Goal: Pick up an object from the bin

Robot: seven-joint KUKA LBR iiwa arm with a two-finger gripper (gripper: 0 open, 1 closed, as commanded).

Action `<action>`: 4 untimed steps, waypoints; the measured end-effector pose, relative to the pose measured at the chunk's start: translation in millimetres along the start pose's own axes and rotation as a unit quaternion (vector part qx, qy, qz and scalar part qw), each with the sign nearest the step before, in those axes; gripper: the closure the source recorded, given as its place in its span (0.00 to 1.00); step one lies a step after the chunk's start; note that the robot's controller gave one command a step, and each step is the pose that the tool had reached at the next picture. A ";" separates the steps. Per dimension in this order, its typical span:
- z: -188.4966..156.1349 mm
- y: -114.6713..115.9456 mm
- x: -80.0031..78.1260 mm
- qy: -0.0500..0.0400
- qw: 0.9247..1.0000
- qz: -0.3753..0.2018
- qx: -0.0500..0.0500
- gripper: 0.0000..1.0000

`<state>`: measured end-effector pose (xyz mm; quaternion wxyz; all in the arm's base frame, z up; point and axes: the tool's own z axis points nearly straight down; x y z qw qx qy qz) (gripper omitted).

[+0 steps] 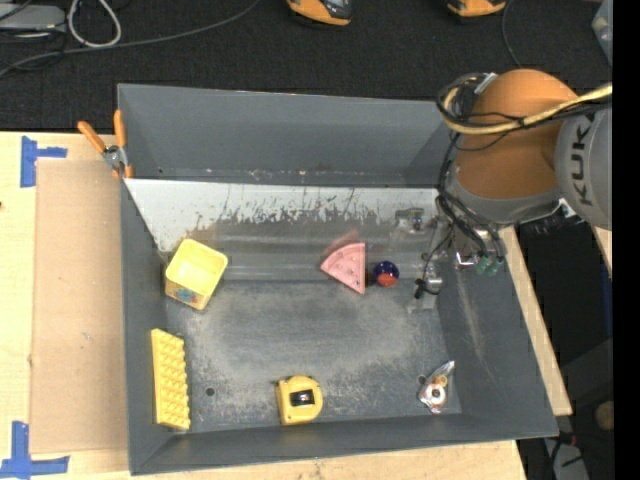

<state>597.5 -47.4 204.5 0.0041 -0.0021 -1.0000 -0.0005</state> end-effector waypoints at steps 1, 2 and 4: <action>-4.4 0.3 -1.6 -0.004 1.000 -0.001 0.000 0.00; 59.3 20.0 -10.4 -0.004 0.997 0.076 0.000 0.00; 74.8 42.2 -19.6 -0.003 0.981 0.191 -0.001 0.00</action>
Offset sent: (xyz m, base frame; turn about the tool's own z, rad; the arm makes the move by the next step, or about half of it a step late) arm 0.0182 0.0439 -0.1345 0.3259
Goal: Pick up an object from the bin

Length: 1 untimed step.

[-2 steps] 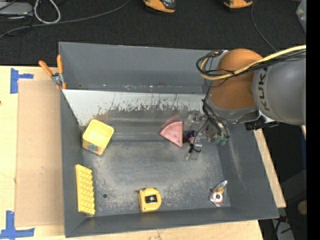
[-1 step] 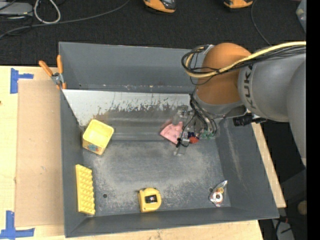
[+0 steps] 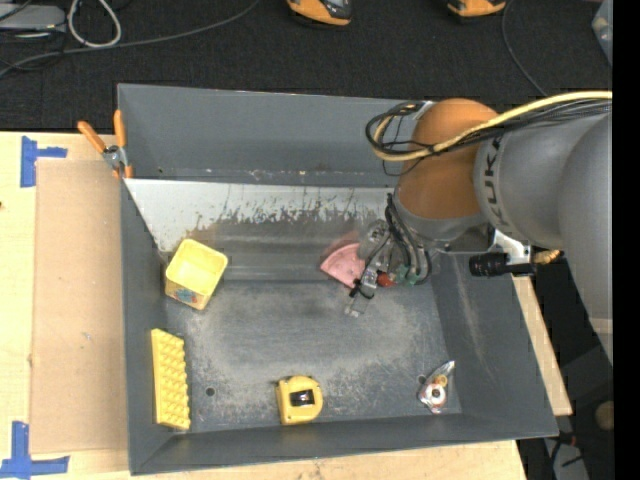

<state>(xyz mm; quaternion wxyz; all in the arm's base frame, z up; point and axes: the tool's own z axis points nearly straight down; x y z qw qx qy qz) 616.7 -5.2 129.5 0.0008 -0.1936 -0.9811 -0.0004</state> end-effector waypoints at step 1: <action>60.8 -15.5 -7.6 -0.004 1.000 -0.014 -0.002 0.00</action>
Offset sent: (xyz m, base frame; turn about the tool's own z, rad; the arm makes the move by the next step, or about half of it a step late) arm 0.0005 -0.0079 -0.0595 0.3727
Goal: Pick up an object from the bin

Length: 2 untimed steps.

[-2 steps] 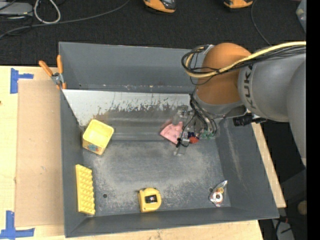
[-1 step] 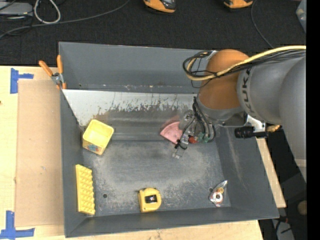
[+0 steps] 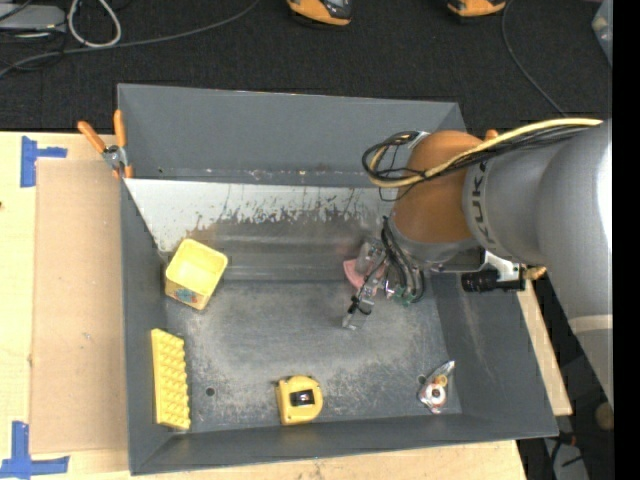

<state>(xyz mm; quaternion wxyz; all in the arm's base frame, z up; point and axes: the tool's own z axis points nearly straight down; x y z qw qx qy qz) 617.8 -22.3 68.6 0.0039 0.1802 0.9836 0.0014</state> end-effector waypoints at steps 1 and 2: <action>-5.1 8.9 0.4 -0.005 0.980 0.198 -0.001 1.00; -5.1 8.9 0.4 -0.005 0.980 0.197 -0.001 1.00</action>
Offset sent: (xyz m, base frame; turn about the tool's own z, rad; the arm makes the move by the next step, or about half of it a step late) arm 0.0000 0.0000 0.0000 0.0000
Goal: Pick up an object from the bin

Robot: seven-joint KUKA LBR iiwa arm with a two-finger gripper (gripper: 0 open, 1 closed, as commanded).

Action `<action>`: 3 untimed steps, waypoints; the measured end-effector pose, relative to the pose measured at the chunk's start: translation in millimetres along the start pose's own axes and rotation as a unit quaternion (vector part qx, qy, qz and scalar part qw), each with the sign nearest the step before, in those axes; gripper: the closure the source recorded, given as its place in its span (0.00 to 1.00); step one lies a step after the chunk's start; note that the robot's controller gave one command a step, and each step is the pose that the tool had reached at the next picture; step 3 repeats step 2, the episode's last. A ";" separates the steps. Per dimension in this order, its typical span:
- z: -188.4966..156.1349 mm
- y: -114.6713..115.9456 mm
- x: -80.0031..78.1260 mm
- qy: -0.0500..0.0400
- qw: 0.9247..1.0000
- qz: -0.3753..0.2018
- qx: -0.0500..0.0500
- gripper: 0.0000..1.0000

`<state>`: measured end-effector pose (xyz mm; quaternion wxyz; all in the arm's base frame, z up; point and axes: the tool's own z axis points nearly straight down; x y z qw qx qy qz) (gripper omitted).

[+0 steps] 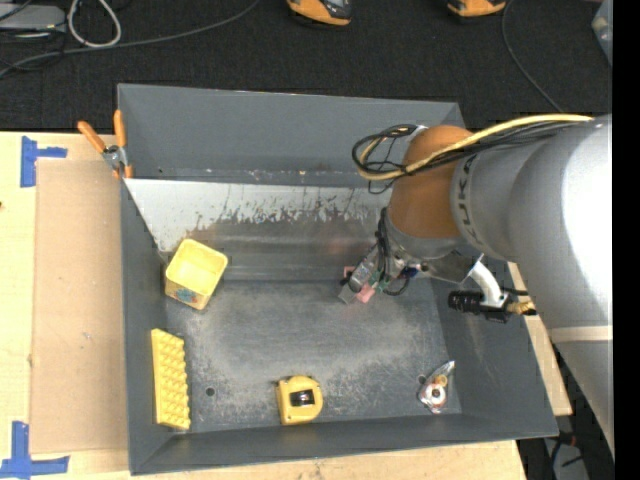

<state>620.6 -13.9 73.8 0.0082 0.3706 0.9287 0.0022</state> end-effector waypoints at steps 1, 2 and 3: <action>-11.6 -2.1 2.3 0.004 1.000 0.000 0.004 1.00; -53.2 -1.1 1.5 0.005 1.000 0.000 0.003 1.00; -53.2 -1.1 1.5 0.005 1.000 0.000 0.003 1.00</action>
Offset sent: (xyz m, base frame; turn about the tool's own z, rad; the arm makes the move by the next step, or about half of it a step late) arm -0.0015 -0.0001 0.0130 -0.0005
